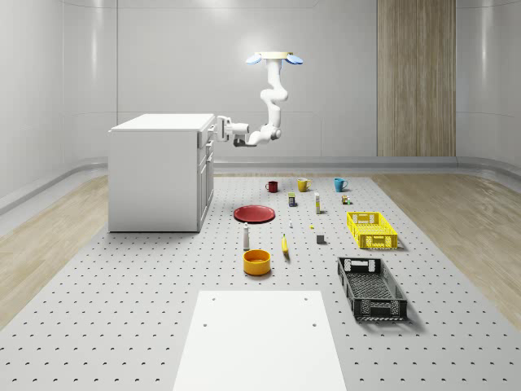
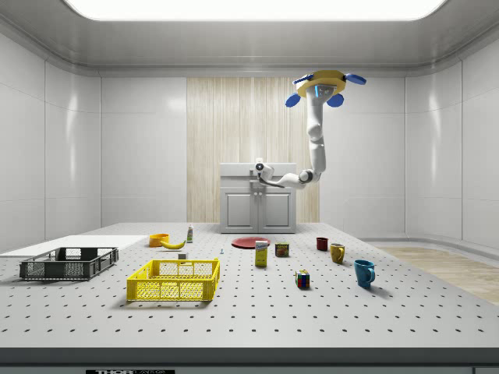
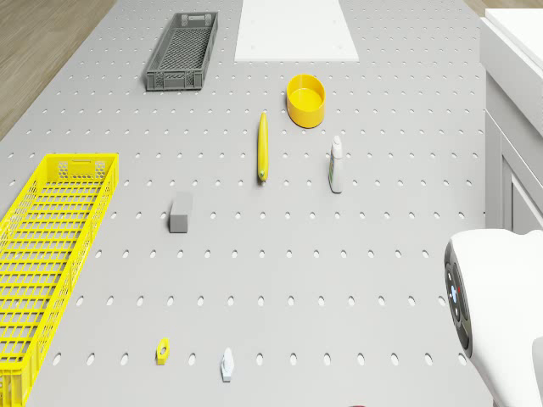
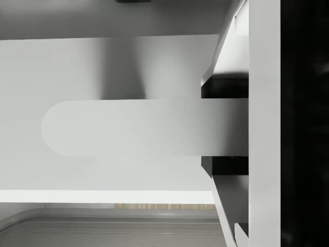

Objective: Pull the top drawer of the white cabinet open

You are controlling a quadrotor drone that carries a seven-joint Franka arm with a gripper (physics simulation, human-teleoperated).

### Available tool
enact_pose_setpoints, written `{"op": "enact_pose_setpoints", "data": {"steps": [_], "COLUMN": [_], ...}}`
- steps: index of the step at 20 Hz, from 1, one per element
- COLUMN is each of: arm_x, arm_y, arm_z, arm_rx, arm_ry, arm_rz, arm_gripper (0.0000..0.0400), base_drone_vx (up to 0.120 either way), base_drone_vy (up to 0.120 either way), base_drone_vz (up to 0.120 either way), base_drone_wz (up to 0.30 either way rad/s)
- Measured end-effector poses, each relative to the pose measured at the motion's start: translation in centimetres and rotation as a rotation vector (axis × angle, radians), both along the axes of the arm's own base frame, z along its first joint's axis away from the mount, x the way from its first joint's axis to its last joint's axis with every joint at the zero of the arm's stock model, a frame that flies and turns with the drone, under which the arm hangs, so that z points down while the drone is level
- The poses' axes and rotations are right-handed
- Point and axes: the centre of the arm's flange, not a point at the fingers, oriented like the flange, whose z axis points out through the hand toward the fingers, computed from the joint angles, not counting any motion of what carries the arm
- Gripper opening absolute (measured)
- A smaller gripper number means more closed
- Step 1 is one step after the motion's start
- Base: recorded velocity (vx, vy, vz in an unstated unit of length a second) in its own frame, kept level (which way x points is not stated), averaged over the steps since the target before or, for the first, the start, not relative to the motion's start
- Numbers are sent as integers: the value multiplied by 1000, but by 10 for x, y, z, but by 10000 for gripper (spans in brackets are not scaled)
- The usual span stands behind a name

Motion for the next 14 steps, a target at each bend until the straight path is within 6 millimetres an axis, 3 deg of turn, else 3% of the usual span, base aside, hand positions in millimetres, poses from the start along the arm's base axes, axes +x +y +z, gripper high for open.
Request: {"op": "enact_pose_setpoints", "data": {"steps": [4,7,14], "arm_x": [0,-1,-2], "arm_y": [-7,-15,-34], "arm_z": [-2,-1,0], "arm_rx": [-16,-8,-5], "arm_ry": [-8,-6,8], "arm_rz": [6,8,10], "arm_gripper": [164,136,124], "base_drone_vx": [0,0,0], "base_drone_vy": [0,0,0], "base_drone_vz": [0,0,0], "base_drone_wz": [0,0,0]}}
